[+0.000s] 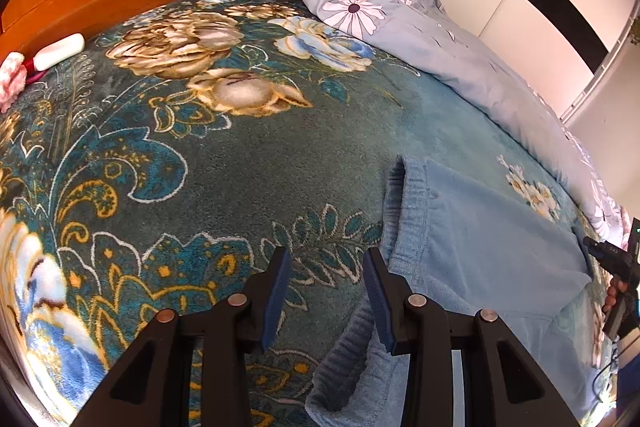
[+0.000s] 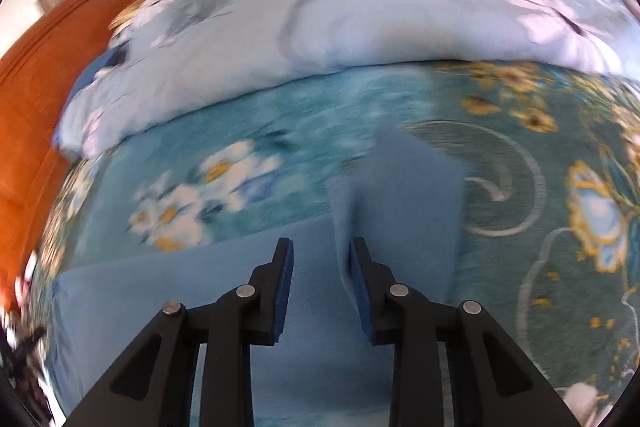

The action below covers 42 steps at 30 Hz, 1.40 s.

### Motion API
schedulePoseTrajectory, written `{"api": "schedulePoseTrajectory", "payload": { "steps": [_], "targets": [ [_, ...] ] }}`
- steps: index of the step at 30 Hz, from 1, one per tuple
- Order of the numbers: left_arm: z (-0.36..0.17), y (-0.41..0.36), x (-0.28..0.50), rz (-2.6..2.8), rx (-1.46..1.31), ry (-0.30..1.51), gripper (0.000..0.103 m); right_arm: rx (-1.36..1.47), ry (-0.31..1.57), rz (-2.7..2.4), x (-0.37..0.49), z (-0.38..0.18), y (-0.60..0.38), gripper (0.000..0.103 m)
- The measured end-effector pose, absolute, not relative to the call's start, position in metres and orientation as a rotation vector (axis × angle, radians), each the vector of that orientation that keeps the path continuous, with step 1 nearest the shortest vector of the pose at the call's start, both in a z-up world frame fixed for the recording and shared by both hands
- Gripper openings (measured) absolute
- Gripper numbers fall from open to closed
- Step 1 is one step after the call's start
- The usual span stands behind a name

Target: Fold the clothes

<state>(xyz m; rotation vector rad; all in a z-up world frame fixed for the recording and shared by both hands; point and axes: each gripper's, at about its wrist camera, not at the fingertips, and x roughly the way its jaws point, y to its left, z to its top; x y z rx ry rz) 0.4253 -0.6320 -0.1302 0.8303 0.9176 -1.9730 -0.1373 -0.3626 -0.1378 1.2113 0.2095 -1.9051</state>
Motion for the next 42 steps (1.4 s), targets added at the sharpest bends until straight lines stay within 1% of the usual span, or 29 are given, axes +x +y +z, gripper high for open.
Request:
{"api": "schedulePoseTrajectory", "payload": {
  "steps": [5,9,13,14,15,17,20,24,26,30,33,36,38,40,42],
  "targets": [
    [-0.132,-0.632,0.426,-1.97,0.825,0.929,0.041,1.151,0.29,-1.907,-0.124,-0.131,-0.367,0.03],
    [-0.136,-0.63,0.424,-1.971,0.832,0.938,0.041,1.195,0.266,-1.935,-0.135,-0.135,-0.366,0.03],
    [-0.137,-0.629,0.423,-1.969,0.835,0.943,0.041,1.198,0.285,-1.923,-0.131,-0.141,-0.372,0.03],
    [-0.137,-0.629,0.423,-1.969,0.833,0.943,0.041,1.191,0.312,-1.942,-0.129,-0.141,-0.374,0.021],
    [-0.136,-0.629,0.424,-1.968,0.832,0.941,0.041,1.186,0.321,-1.957,-0.128,-0.14,-0.373,0.005],
    [-0.134,-0.629,0.425,-1.966,0.83,0.938,0.041,1.175,0.277,-1.983,-0.132,-0.134,-0.367,0.005],
    [-0.131,-0.629,0.428,-1.966,0.821,0.932,0.041,1.142,0.159,-2.063,-0.146,-0.115,-0.341,0.003],
    [-0.13,-0.63,0.433,-1.959,0.806,0.934,0.041,1.1,0.009,-2.203,-0.171,-0.086,-0.284,0.003],
    [-0.132,-0.63,0.435,-1.955,0.798,0.943,0.041,1.112,-0.075,-2.263,-0.181,-0.083,-0.254,0.003],
    [-0.141,-0.628,0.433,-1.938,0.805,0.973,0.041,1.235,-0.216,-2.311,-0.199,-0.107,-0.21,0.003],
    [-0.14,-0.625,0.434,-1.937,0.798,0.994,0.041,1.31,-0.318,-2.29,-0.201,-0.128,-0.196,0.003],
    [-0.133,-0.621,0.437,-1.941,0.785,0.996,0.041,1.304,-0.363,-2.259,-0.192,-0.127,-0.19,0.003],
    [-0.127,-0.617,0.442,-1.942,0.769,1.01,0.041,1.278,-0.367,-2.245,-0.178,-0.116,-0.181,0.004],
    [-0.122,-0.612,0.448,-1.945,0.751,1.03,0.041,1.249,-0.355,-2.25,-0.157,-0.1,-0.162,0.004],
    [-0.119,-0.602,0.455,-1.956,0.736,1.064,0.041,1.224,-0.301,-2.258,-0.131,-0.087,-0.138,0.004]
  ]
}}
